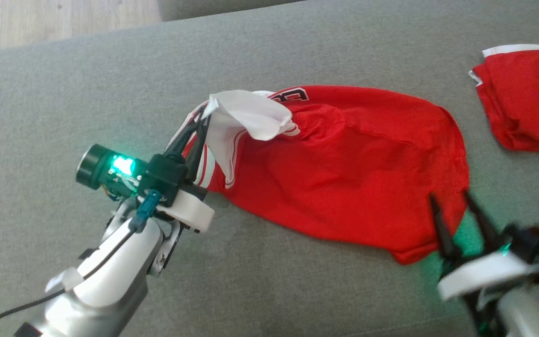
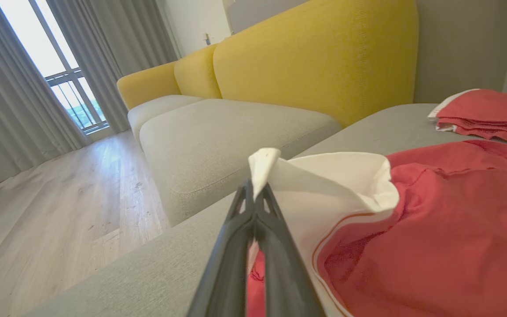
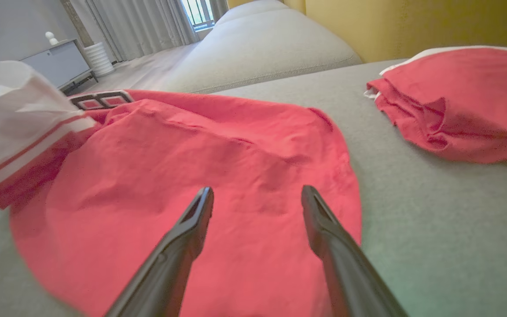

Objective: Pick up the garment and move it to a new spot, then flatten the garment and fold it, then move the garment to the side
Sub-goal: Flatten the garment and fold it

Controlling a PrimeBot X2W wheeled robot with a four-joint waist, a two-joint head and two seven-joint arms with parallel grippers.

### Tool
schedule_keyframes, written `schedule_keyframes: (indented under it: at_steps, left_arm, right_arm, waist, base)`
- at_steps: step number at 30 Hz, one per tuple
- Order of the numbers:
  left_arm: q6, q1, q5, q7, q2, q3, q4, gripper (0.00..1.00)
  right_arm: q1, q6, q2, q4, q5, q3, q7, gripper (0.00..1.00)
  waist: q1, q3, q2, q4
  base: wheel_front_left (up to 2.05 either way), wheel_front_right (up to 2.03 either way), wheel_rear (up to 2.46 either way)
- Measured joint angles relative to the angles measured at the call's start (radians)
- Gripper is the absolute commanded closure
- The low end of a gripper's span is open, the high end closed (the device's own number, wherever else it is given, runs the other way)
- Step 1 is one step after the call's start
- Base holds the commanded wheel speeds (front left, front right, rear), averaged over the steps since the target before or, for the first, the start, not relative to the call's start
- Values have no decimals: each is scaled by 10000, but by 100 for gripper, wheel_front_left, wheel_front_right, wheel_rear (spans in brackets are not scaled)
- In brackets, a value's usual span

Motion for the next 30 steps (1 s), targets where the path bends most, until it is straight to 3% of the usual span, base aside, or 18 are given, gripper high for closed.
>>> schedule_keyframes:
  at_steps: [6,12,19,20,22,23,25,29,30]
  left_arm:
    - [150,38,0,194,163,61,-514,100]
    - [159,42,0,268,196,44,-713,100]
    - [169,41,-2,299,221,31,-767,100]
    - [205,41,-2,299,238,31,-788,100]
    - [230,41,-4,299,261,31,-796,100]
    - [234,41,-6,299,267,31,-798,100]
    - [236,41,-15,299,280,31,-800,100]
    - [328,41,-15,299,343,40,-803,100]
    - [337,41,-15,299,376,44,-803,100]
  right_arm:
    - [-1664,0,-244,1154,370,-796,1195,0]
    - [-2192,0,-261,2213,702,-1223,2174,0]
    - [-2528,0,-272,2644,830,-1302,2347,0]
    - [-2590,0,-272,2661,882,-1267,2347,6]
    - [-2726,0,-280,2794,882,-1200,2347,32]
    - [-2764,0,-290,2838,895,-1151,2345,32]
    - [-2831,0,-303,2945,997,-1074,2345,51]
    - [-2962,0,-316,3218,1158,-972,2326,63]
    - [-2987,0,-316,3304,1191,-957,2293,71]
  waist:
    - [1,149,0,156]
    - [0,240,0,324]
    - [0,366,0,398]
    - [0,391,0,396]
    - [1,434,0,396]
    - [1,452,0,396]
    - [0,481,0,391]
    - [0,520,0,352]
    - [1,528,0,342]
  base:
    - [0,0,0]
    - [0,0,0]
    - [0,0,0]
    - [0,0,0]
    - [0,0,0]
    - [0,0,0]
    - [0,0,0]
    - [0,0,0]
    - [0,0,0]
